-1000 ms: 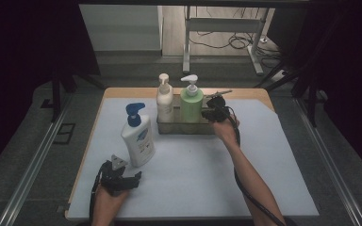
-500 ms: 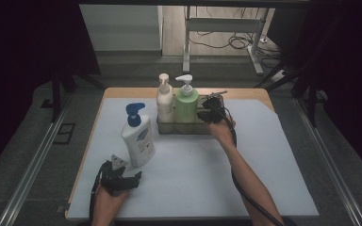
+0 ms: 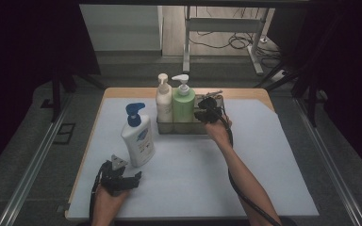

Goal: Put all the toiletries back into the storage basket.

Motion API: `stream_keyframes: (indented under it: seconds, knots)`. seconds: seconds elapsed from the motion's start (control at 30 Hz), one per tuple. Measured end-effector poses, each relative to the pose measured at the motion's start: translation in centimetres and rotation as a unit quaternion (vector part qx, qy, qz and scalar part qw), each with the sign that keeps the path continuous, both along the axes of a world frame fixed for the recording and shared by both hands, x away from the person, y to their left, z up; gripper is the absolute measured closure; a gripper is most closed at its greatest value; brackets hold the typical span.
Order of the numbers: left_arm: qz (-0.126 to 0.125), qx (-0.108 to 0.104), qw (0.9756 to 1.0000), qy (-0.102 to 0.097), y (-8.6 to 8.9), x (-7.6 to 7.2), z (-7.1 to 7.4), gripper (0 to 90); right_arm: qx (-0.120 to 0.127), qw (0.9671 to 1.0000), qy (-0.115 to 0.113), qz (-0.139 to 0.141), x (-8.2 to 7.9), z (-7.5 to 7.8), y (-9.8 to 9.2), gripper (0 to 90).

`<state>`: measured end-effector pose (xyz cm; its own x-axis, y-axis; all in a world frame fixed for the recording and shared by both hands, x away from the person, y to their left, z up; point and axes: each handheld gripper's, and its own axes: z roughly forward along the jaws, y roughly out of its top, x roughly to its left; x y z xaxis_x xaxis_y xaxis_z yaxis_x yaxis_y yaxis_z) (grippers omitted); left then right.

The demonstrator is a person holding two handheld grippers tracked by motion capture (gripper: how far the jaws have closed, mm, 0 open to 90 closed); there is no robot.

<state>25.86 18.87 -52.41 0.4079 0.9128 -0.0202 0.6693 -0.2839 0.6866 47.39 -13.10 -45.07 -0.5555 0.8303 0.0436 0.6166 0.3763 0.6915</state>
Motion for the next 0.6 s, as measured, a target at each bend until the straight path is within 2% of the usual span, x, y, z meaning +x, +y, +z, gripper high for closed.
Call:
stream_keyframes:
  seconds: [0.37,0.6]
  knots:
    - [0.000,0.000,1.0000,0.000,-0.01,-0.01,0.00,14.1,-0.003,1.0000,0.000,0.001,-0.03,0.03,-0.07,86.6]
    - [0.000,0.000,1.0000,0.000,-0.01,-0.01,-0.01,14.1,-0.002,0.9999,-0.002,0.016,-0.52,0.65,-0.54,82.1]
